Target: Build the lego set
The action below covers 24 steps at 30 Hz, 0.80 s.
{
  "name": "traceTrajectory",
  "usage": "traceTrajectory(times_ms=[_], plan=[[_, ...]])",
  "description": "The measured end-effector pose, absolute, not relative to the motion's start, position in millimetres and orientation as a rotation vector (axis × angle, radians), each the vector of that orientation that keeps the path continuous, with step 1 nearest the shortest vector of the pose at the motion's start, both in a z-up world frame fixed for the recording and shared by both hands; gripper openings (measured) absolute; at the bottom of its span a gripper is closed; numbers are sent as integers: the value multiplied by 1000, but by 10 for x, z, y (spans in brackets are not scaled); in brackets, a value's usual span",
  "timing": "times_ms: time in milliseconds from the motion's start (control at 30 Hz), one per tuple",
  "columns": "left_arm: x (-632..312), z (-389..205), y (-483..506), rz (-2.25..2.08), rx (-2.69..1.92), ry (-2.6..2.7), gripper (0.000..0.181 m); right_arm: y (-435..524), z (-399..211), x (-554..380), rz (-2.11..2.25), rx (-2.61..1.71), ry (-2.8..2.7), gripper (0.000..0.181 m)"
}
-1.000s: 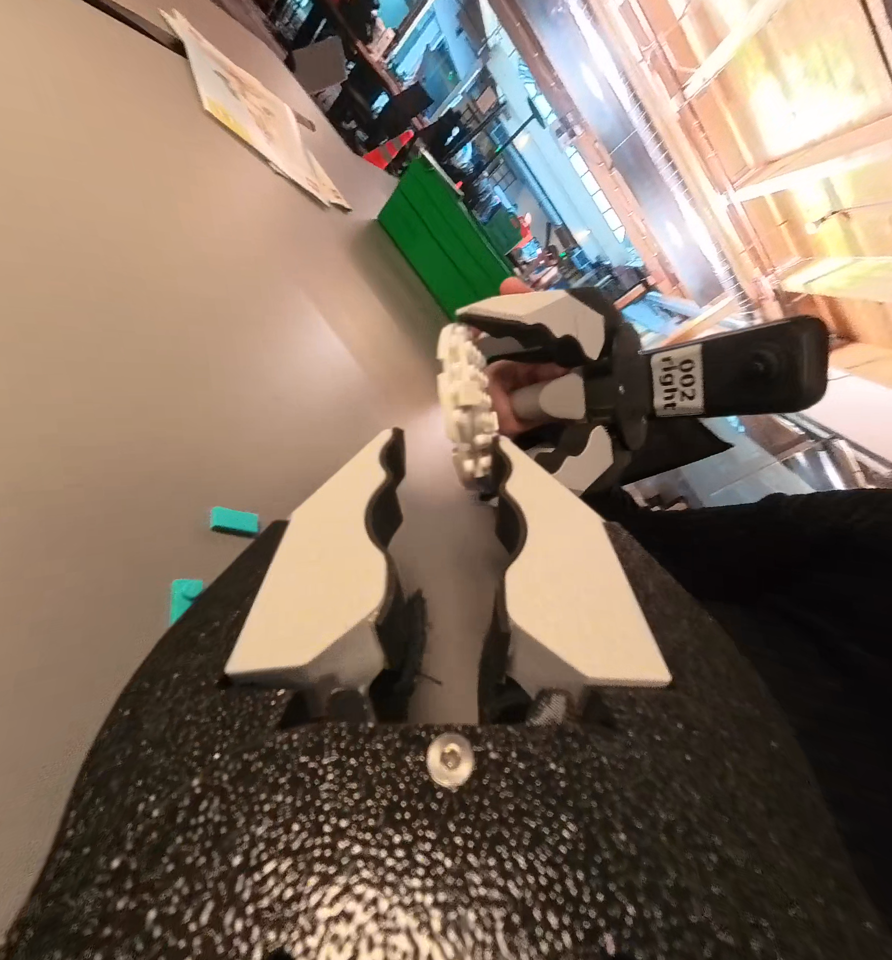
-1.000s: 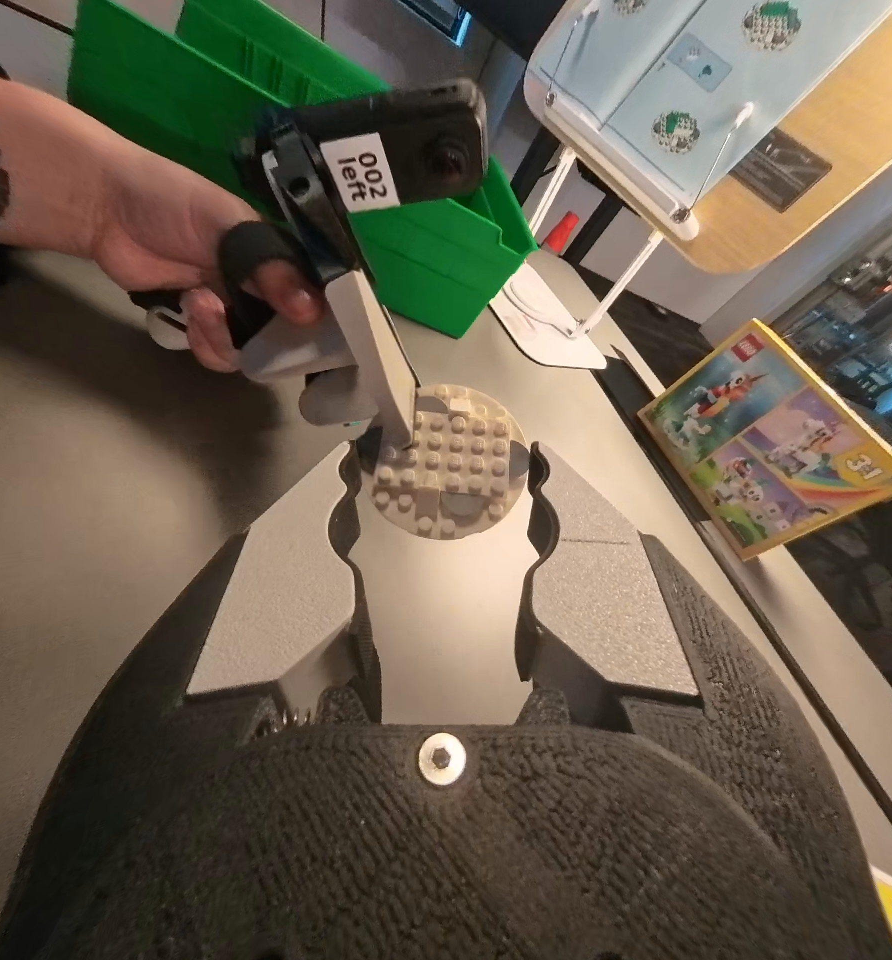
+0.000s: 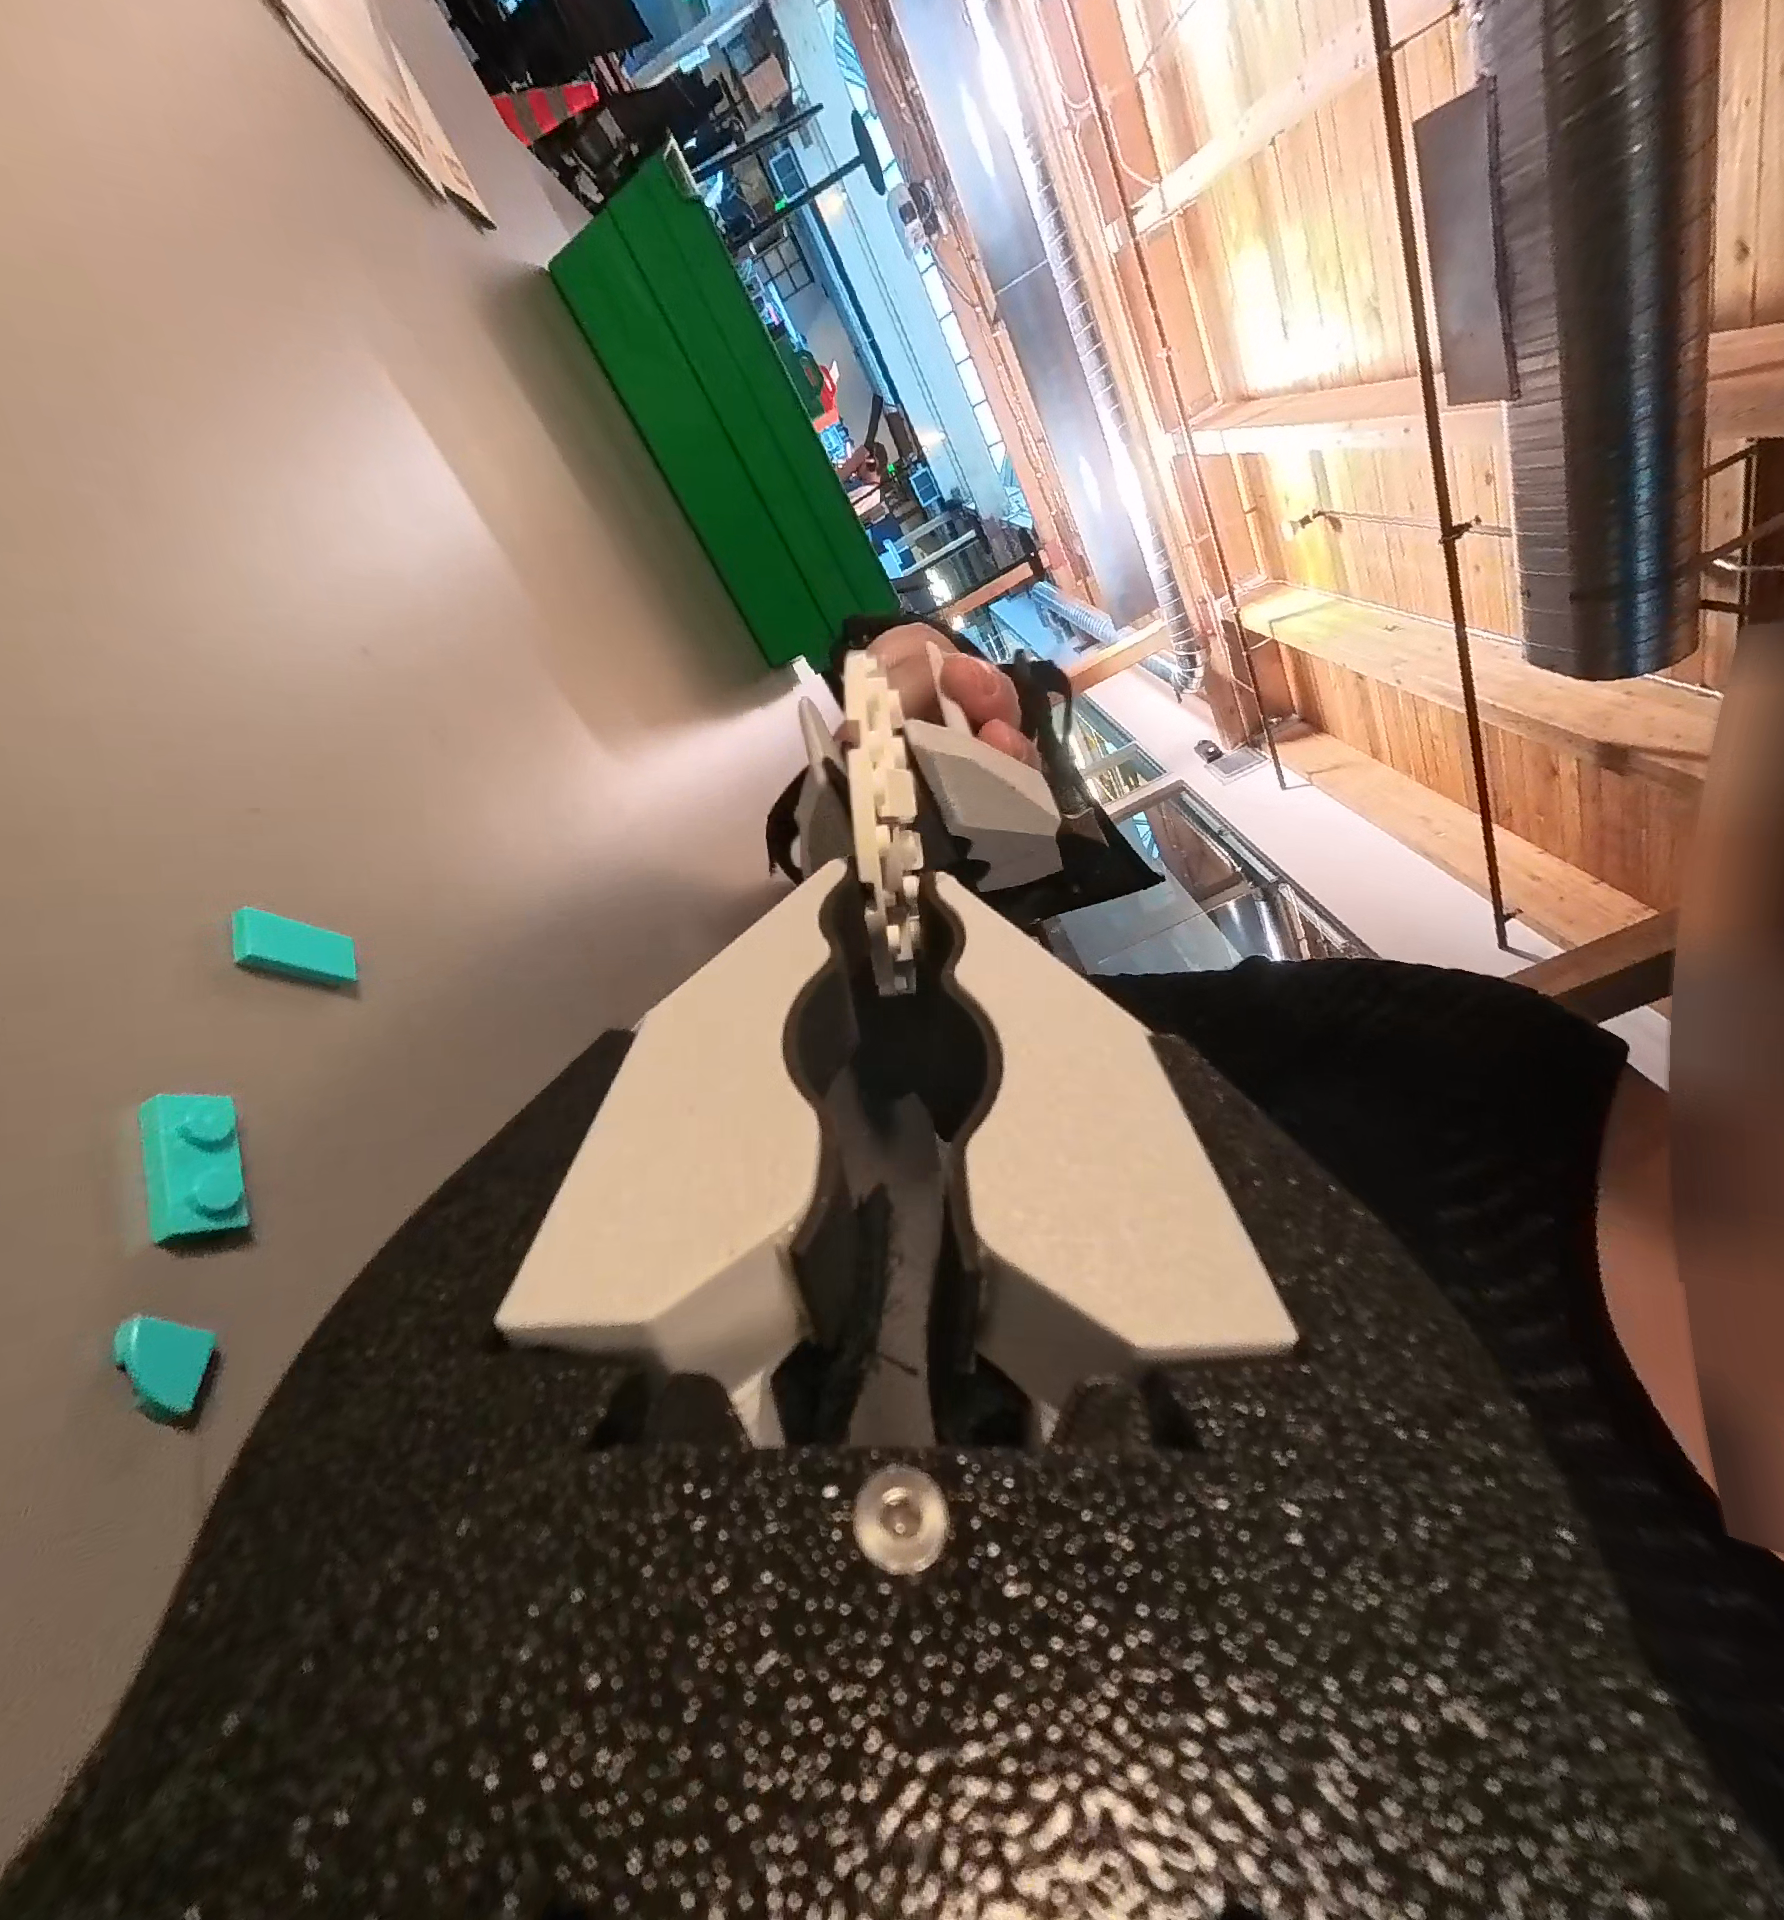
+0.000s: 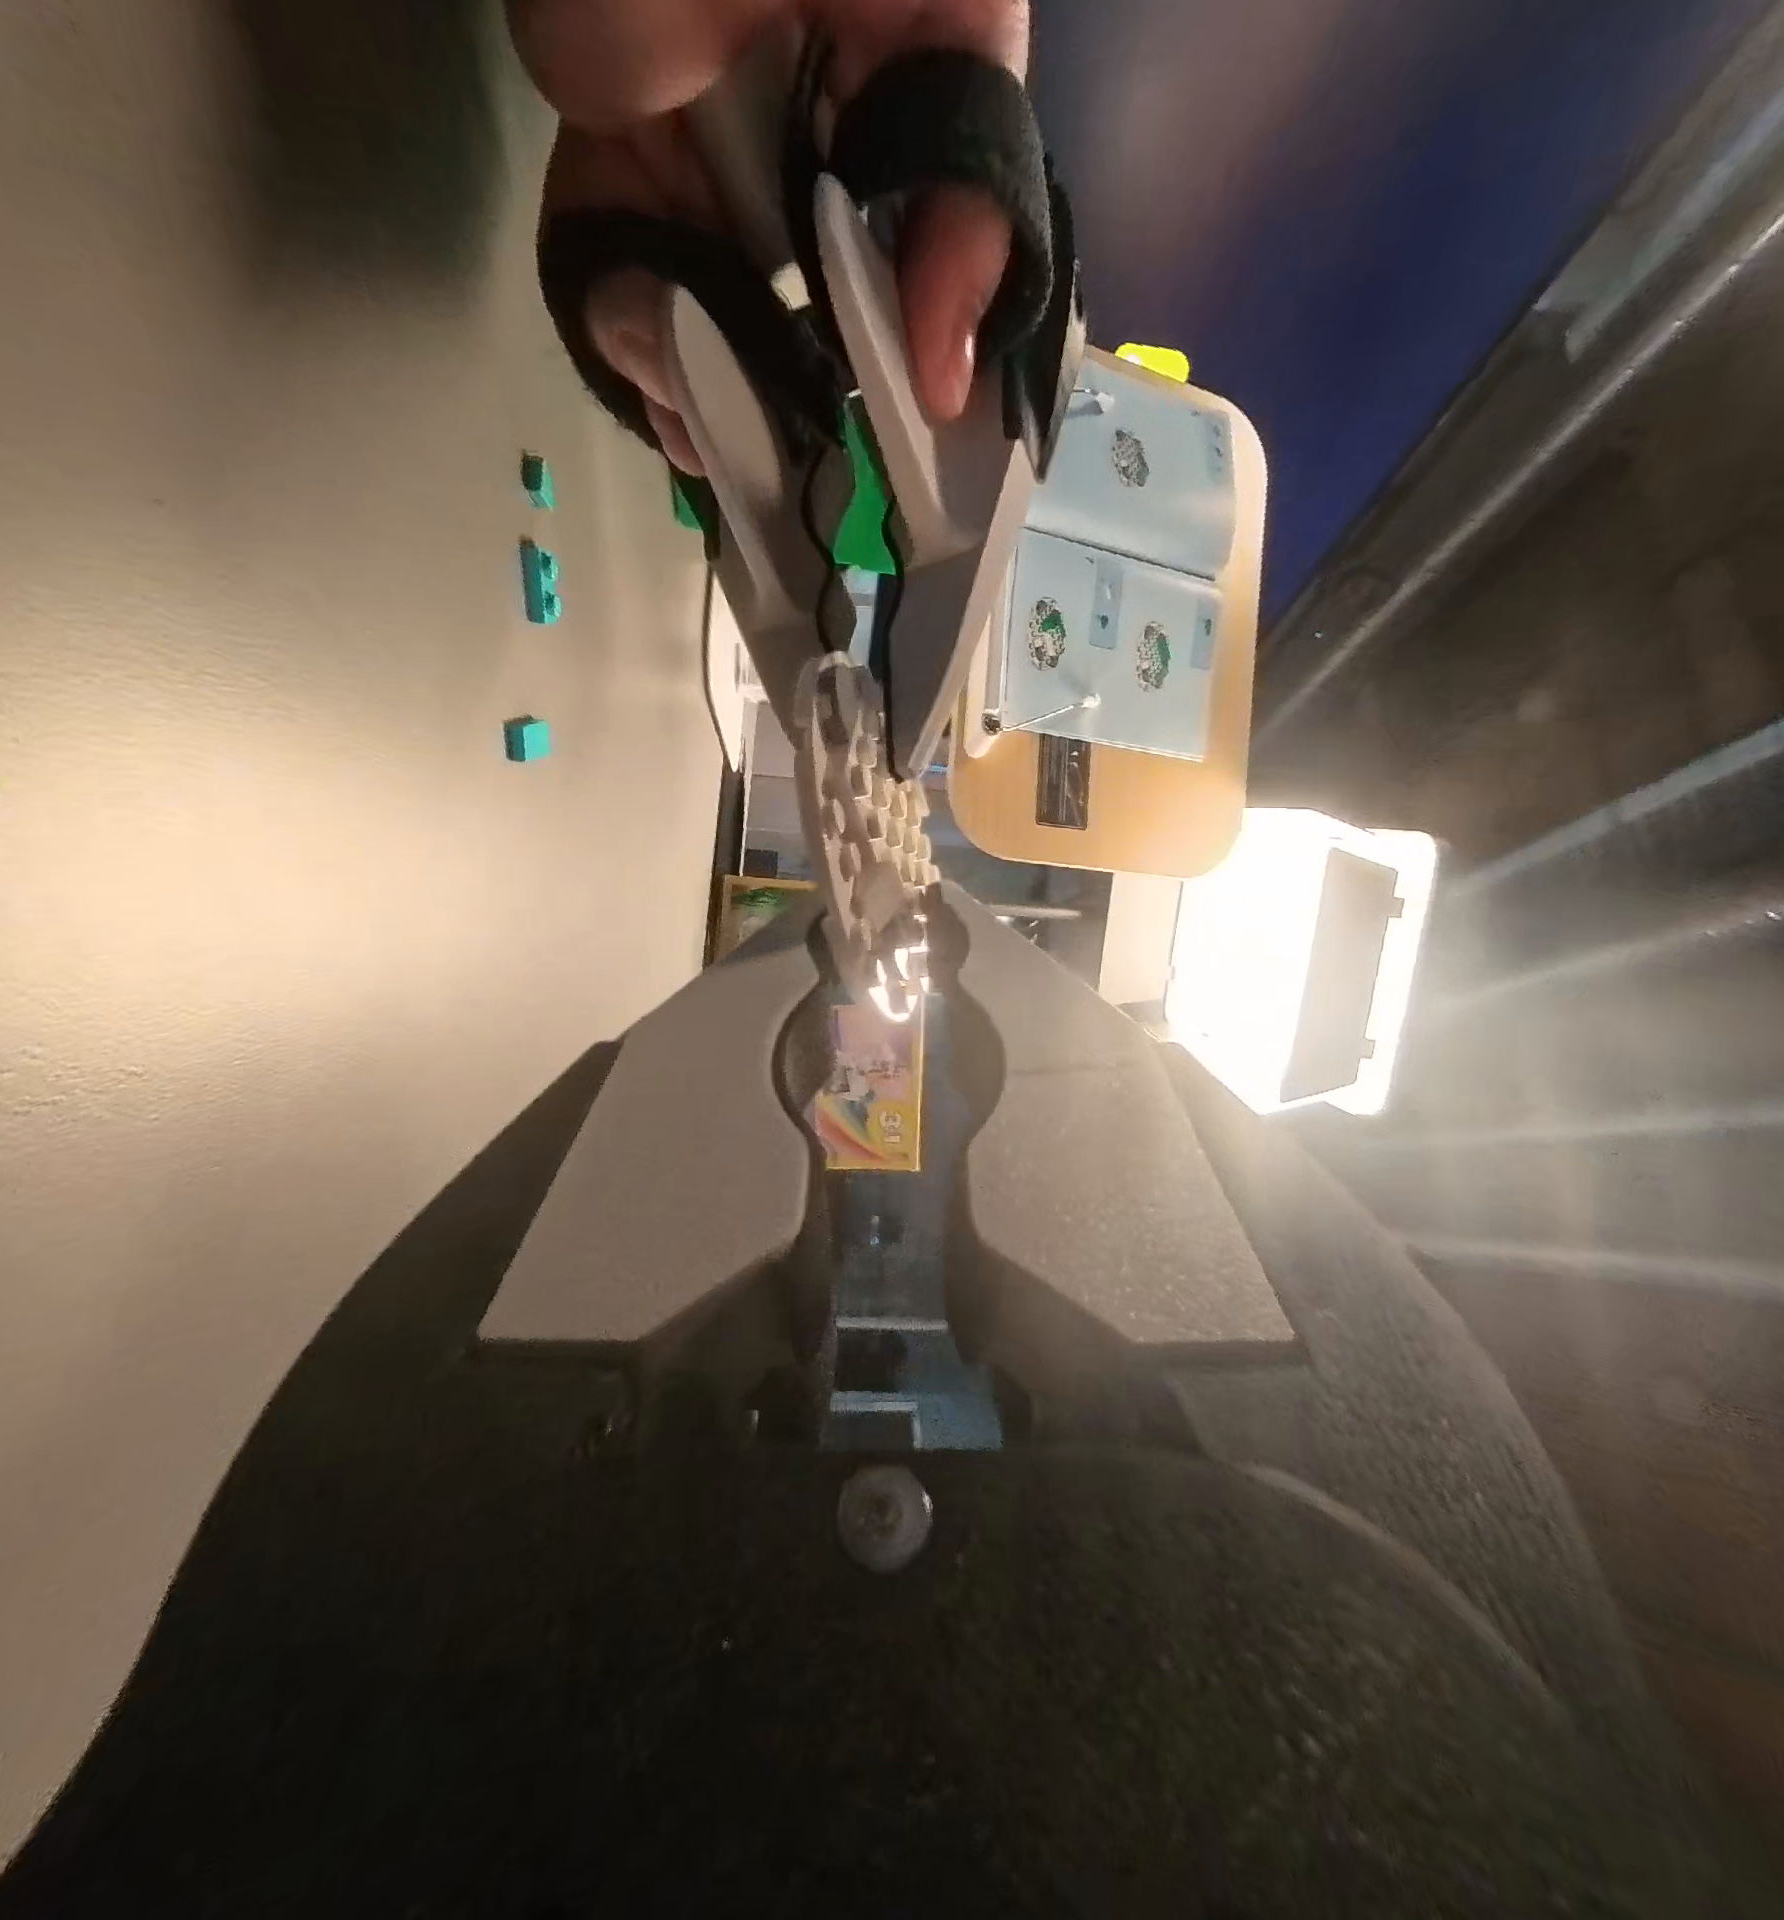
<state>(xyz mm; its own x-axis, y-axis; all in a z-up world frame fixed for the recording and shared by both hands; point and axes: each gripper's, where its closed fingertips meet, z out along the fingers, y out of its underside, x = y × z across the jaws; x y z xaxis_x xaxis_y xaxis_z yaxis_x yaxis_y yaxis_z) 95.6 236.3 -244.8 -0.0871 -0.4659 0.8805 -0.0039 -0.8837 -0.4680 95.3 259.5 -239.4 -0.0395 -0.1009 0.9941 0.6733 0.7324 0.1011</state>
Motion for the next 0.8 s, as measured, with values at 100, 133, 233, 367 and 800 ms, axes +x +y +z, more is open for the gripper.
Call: traceTrajectory(times_ms=[100, 133, 233, 367, 800], plan=[[967, -2462, 2385, -2004, -1877, 511, 7, 2619, -2416, 965, -686, -495, -1495, 10], [970, -2460, 2397, -1984, -1871, 515, 9, 2628, -2418, 968, -691, -497, -1494, 10], [971, -2469, 2464, -1863, -1863, 542, 33, 2642, -2399, 985, -691, -512, -1482, 8], [956, -2560, 2581, -1487, -1859, 695, 51, 2702, -2389, 1040, -692, -560, -1471, 8], [1063, -2588, 2558, 133, -1092, 1398, 48, 2876, -2466, 1182, -701, -719, -1487, 7]])
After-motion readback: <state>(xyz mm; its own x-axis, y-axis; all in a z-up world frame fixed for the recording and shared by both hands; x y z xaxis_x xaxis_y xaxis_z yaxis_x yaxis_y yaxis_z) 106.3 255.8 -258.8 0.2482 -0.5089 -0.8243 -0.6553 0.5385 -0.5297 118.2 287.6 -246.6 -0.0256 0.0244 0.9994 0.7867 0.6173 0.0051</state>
